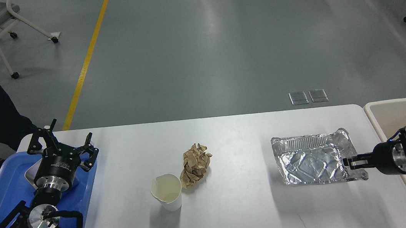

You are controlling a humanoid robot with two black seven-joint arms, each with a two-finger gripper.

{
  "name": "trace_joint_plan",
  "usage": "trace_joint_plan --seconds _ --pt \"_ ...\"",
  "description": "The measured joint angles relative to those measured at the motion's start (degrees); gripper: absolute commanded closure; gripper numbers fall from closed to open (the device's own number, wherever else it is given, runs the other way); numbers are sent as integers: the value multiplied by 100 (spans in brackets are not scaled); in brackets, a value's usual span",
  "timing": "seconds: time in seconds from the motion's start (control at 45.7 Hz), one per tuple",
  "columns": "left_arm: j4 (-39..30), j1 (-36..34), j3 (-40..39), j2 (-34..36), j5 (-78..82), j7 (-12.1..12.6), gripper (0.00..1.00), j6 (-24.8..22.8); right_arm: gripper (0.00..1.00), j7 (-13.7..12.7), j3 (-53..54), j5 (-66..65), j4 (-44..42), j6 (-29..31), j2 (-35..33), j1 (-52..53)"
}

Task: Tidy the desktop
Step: 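Grasp the foil tray edge with the right gripper and lift it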

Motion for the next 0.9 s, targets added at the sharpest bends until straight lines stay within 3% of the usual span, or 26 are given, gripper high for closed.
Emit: trace_joint_plan --seconds 0.285,0.569,0.766,0.898 --pt "-31 34 0 -2 0 7 4 0 100 -21 22 414 1334 240 -1321 63" --pt "-31 38 1 0 0 7 4 9 100 24 21 772 2068 751 -2341 665" --pt "-31 38 1 -3 0 13 4 9 100 13 21 834 2237 963 -2582 957" --pt "-35 38 1 -21 0 -10 4 23 100 -28 6 857 2234 986 -2341 1056"
